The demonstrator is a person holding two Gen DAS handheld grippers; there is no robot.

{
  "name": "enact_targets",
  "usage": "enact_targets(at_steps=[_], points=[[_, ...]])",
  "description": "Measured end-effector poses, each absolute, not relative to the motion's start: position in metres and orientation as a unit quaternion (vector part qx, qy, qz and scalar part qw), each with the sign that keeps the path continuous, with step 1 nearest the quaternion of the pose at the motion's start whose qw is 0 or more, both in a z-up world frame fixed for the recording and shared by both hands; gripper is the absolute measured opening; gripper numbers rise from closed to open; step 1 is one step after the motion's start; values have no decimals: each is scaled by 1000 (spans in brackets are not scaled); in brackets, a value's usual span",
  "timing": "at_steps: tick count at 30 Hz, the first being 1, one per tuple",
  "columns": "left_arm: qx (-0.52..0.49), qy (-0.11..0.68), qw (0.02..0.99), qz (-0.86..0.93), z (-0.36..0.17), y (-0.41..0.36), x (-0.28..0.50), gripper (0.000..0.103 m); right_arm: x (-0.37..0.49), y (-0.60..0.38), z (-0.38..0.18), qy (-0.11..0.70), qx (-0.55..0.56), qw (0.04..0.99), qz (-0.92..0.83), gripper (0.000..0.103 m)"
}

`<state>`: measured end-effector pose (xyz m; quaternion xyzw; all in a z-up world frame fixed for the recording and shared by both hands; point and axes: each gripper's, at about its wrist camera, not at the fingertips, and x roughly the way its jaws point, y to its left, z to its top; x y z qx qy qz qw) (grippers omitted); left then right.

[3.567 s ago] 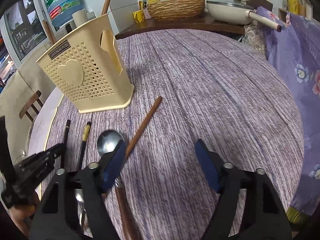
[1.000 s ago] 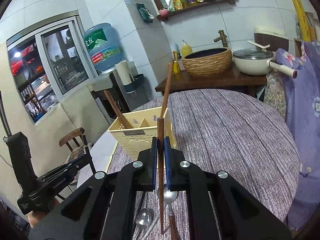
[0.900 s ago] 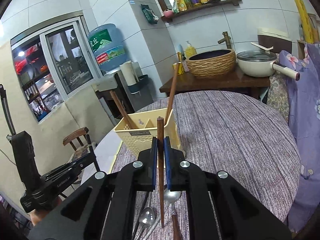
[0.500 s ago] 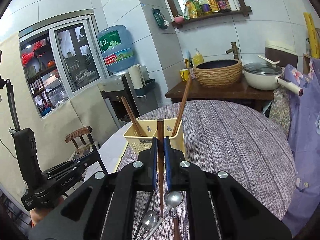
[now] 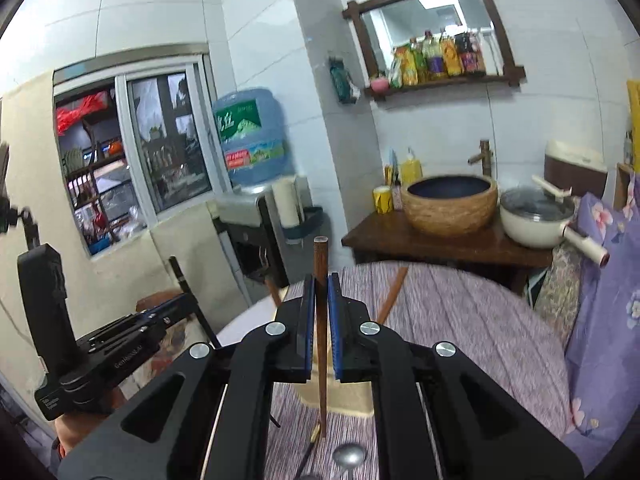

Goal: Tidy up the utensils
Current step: 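Lower the black chopstick into the holder while the right tool lowers its wooden chopstick in, then open both tools to release the chopsticks into the holder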

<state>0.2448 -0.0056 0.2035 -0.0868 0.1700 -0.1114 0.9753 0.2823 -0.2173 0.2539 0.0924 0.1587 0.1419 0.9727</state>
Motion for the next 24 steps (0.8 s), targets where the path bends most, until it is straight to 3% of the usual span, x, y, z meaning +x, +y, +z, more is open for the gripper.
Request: enact_targets(at_steps=[7,24], points=[[-90,127,985,-71,240,-15,283,8,321,-214,283,131,100,981,105,8],[-75,192,978,-40,136,-28,320,8,386,-199,170,222,120,963,91,8]])
